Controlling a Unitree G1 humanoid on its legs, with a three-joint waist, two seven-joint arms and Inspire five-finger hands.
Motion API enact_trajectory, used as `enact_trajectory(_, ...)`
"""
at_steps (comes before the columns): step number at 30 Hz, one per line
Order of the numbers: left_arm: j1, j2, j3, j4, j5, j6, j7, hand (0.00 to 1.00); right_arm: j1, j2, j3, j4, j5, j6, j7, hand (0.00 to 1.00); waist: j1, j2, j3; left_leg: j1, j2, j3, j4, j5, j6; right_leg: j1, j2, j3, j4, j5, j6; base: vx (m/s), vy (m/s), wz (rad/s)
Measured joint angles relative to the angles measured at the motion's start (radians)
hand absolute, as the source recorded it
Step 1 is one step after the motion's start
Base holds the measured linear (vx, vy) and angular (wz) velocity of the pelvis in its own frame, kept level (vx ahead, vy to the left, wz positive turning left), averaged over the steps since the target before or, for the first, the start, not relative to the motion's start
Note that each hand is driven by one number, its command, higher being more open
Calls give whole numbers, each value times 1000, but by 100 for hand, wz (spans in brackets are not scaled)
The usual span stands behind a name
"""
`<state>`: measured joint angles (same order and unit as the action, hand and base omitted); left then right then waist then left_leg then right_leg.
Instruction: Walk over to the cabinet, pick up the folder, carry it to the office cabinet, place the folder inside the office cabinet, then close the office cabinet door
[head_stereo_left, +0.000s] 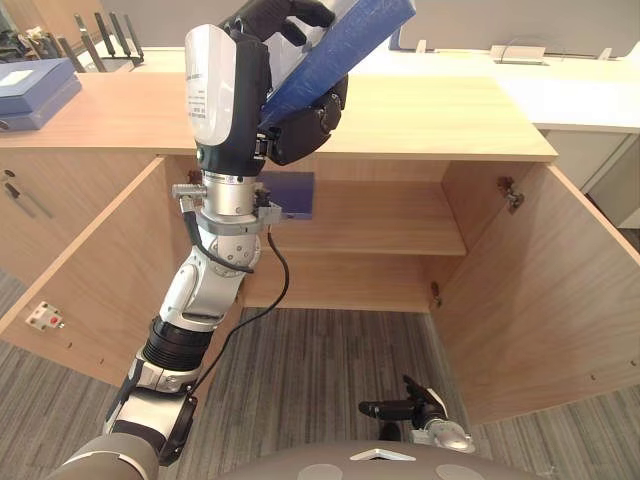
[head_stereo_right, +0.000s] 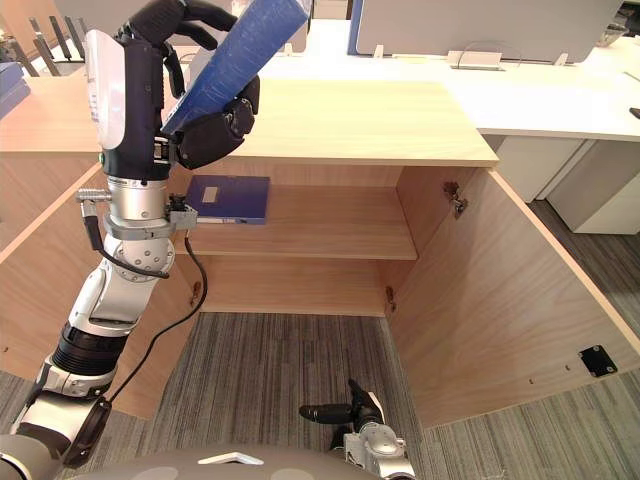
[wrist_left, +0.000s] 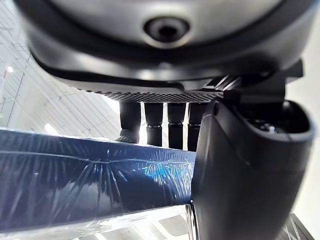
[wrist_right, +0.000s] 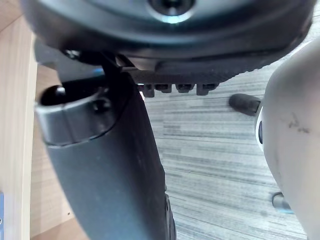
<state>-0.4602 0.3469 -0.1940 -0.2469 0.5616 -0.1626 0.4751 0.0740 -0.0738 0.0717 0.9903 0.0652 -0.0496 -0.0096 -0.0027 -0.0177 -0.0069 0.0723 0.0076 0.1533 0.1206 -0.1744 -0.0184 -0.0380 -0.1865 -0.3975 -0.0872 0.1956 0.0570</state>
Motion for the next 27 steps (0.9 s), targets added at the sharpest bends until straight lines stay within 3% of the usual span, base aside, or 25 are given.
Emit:
enact_trajectory(4,-2,-32,4,-15,-92,-13,-10,0,1,1,-1,18,1,1,0,100,1,-10,-9,-6,1,-14,5,0,0,8,-1,-12,0,0,-1,-79,-10,11)
enact_trajectory(10,-4,-74,23,-43,-373,-60,-67,0,0,1,-2,24,22,14,1,100,1,-12,-11,-15,3,-26,16,3,-1,11,-1,-24,0,0,-2,-38,-2,7)
enact_trajectory(17,-4,-127,6,-43,-732,-80,-225,0,-9,1,-2,49,22,22,7,100,8,-15,-13,-17,0,-52,17,8,1,23,-5,-47,0,0,-2,0,14,11)
enact_trajectory(23,2,-142,-97,-45,-985,-79,-383,0,-13,0,0,67,22,24,22,100,25,-25,-19,-30,-4,-67,31,8,2,25,-11,-62,0,0,-2,-13,8,8)
enact_trajectory(27,75,-142,-163,-93,-1094,-74,-466,0,-22,-2,13,79,22,24,30,100,25,-22,-21,-29,-4,-68,34,8,2,29,-11,-61,0,0,-2,-34,5,1)
